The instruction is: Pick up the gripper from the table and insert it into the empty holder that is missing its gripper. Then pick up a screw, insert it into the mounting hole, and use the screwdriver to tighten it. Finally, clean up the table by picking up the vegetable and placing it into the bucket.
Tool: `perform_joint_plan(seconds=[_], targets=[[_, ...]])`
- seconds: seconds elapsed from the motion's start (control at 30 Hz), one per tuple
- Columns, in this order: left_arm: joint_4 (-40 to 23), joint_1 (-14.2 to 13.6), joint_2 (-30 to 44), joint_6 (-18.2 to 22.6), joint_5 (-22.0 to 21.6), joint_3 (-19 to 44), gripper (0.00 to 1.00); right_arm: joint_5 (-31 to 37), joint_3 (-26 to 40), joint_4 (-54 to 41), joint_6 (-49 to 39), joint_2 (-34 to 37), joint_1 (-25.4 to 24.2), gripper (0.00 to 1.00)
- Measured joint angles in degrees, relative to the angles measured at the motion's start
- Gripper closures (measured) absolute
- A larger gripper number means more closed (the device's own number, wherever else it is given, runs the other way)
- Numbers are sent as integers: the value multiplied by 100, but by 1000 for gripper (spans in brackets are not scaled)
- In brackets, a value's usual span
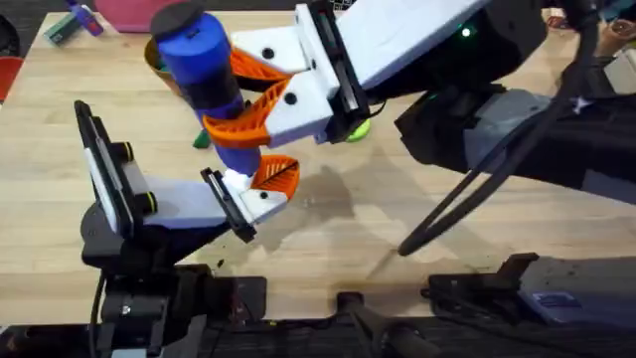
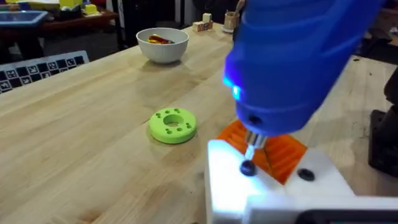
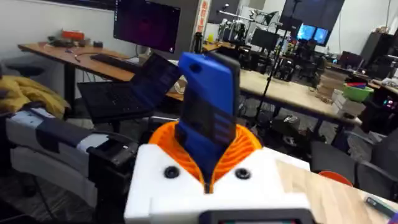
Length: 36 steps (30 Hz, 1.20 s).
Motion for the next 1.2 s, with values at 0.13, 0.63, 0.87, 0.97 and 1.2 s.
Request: perform_joint_plan(seconds=[0.13, 0.63, 0.87, 0.97, 1.2], targets=[[0, 0, 1, 0, 0, 0, 984, 2, 0, -12, -1, 0, 0, 976], [0, 0, 0, 0, -2, 0, 984, 31, 0, -269, -1, 1, 0, 976], [0, 0, 0, 0, -2, 0, 984, 37, 0, -239, 0, 1, 0, 976], [0, 0, 2, 0, 0, 0, 984, 37, 0, 79, 9, 0, 0, 976], [0, 0, 0, 0, 0, 0, 984, 33, -1, 629, 103, -17, 0, 976]])
